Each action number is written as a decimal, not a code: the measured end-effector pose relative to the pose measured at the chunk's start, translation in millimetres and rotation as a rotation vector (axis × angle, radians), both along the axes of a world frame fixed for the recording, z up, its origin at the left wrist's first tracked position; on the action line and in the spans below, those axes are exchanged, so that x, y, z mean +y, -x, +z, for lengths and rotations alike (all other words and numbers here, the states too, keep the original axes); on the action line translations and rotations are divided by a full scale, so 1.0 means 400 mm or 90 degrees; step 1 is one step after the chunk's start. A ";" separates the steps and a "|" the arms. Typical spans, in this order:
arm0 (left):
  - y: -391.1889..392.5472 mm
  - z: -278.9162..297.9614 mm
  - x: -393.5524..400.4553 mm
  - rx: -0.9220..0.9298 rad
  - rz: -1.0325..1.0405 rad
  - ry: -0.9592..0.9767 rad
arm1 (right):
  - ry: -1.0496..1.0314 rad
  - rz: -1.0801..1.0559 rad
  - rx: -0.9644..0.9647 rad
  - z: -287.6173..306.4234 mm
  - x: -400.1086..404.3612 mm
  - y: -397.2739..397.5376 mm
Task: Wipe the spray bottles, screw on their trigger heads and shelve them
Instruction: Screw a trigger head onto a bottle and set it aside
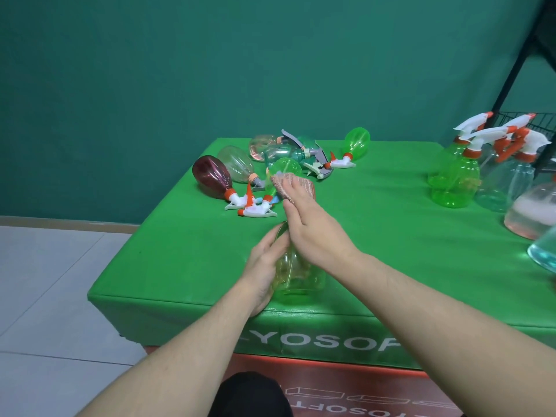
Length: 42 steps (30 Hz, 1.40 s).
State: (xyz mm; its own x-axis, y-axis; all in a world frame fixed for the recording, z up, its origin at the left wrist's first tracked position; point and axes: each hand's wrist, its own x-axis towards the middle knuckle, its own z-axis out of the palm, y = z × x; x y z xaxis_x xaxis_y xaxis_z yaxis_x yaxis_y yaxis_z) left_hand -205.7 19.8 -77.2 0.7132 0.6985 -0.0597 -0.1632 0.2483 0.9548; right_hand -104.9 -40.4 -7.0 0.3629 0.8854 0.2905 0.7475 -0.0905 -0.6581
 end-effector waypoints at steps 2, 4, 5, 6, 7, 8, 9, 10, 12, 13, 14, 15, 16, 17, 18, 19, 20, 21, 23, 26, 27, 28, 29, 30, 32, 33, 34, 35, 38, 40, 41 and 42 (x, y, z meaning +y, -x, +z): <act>-0.001 -0.003 0.003 0.001 0.003 0.003 | 0.003 -0.005 0.012 0.004 0.011 0.000; -0.001 -0.004 0.005 -0.002 0.012 0.019 | -0.003 0.026 -0.020 0.007 0.006 0.011; 0.000 -0.001 0.003 -0.009 0.015 0.029 | -0.003 0.043 -0.045 0.007 -0.002 0.020; 0.001 0.001 0.003 -0.014 0.012 0.037 | 0.003 0.054 -0.068 0.008 -0.013 0.028; 0.002 0.000 0.003 -0.014 0.012 0.043 | 0.016 0.060 -0.088 0.008 -0.021 0.032; 0.002 0.000 0.002 -0.011 0.016 0.047 | 0.029 0.067 -0.111 0.009 -0.029 0.032; 0.000 -0.001 0.002 -0.008 0.021 0.049 | 0.039 0.075 -0.138 0.007 -0.034 0.030; -0.001 -0.002 0.001 -0.005 0.022 0.044 | 0.044 0.085 -0.162 0.005 -0.038 0.027; -0.003 -0.005 0.001 -0.008 0.025 0.036 | 0.053 0.098 -0.191 0.005 -0.041 0.016; -0.003 -0.004 0.001 -0.010 0.025 0.035 | 0.058 0.096 -0.208 0.009 -0.040 0.010; -0.004 -0.004 0.002 -0.011 0.024 0.033 | 0.062 0.092 -0.227 0.015 -0.037 0.005; -0.004 -0.004 0.001 -0.011 0.025 0.028 | 0.065 0.086 -0.250 0.024 -0.033 0.000; -0.005 -0.005 0.002 -0.009 0.025 0.019 | 0.067 0.079 -0.275 0.034 -0.025 -0.006; -0.006 -0.006 0.002 -0.001 0.025 0.008 | 0.067 0.070 -0.297 0.042 -0.014 -0.013; -0.005 -0.006 0.003 0.007 0.022 -0.005 | 0.065 0.063 -0.314 0.049 -0.004 -0.019; -0.005 -0.007 0.004 0.014 0.018 -0.013 | 0.062 0.059 -0.318 0.051 0.006 -0.023; -0.004 -0.004 0.003 0.019 0.013 -0.011 | 0.057 0.058 -0.311 0.049 0.014 -0.025; -0.003 -0.002 0.003 0.019 0.014 -0.006 | 0.047 0.058 -0.295 0.046 0.019 -0.025; 0.000 0.003 0.001 0.011 0.012 0.000 | 0.006 0.068 -0.277 0.039 0.021 -0.020; 0.000 0.002 0.003 0.003 0.009 0.019 | -0.041 0.119 -0.257 0.040 0.006 -0.016; -0.001 0.001 0.003 -0.001 0.016 0.025 | -0.039 0.143 -0.251 0.039 0.000 -0.022; -0.002 0.001 0.003 -0.002 0.016 0.031 | -0.024 0.162 -0.246 0.037 -0.008 -0.029; -0.003 0.001 0.003 0.003 0.015 0.034 | 0.000 0.172 -0.247 0.035 -0.015 -0.038; -0.003 0.001 0.003 0.012 0.014 0.034 | 0.024 0.175 -0.256 0.034 -0.021 -0.048; -0.002 0.006 -0.003 0.026 0.007 0.033 | 0.049 0.177 -0.283 0.043 -0.033 -0.064; -0.001 0.007 -0.006 0.033 0.007 0.032 | 0.057 0.180 -0.299 0.049 -0.036 -0.070; -0.001 0.008 -0.007 0.038 0.006 0.029 | 0.068 0.182 -0.316 0.057 -0.038 -0.074; 0.001 0.009 -0.007 0.039 0.010 0.024 | 0.083 0.184 -0.330 0.064 -0.037 -0.077; -0.002 0.013 -0.011 0.034 0.026 0.008 | 0.123 0.176 -0.352 0.078 -0.028 -0.081; -0.003 0.020 -0.017 0.017 0.034 0.000 | 0.148 0.166 -0.361 0.084 -0.020 -0.079; -0.002 0.023 -0.019 0.013 0.029 -0.003 | 0.155 0.164 -0.364 0.085 -0.017 -0.076; 0.000 0.023 -0.018 0.013 0.029 -0.007 | 0.157 0.164 -0.370 0.086 -0.014 -0.071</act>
State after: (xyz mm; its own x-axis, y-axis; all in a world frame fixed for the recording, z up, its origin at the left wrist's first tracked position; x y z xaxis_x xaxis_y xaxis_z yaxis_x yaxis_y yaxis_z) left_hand -205.5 12.4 -68.2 0.6797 0.7305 -0.0658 -0.1546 0.2304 0.9607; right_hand -76.5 -46.1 27.3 -0.0225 0.9879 0.1535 0.9911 0.0421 -0.1262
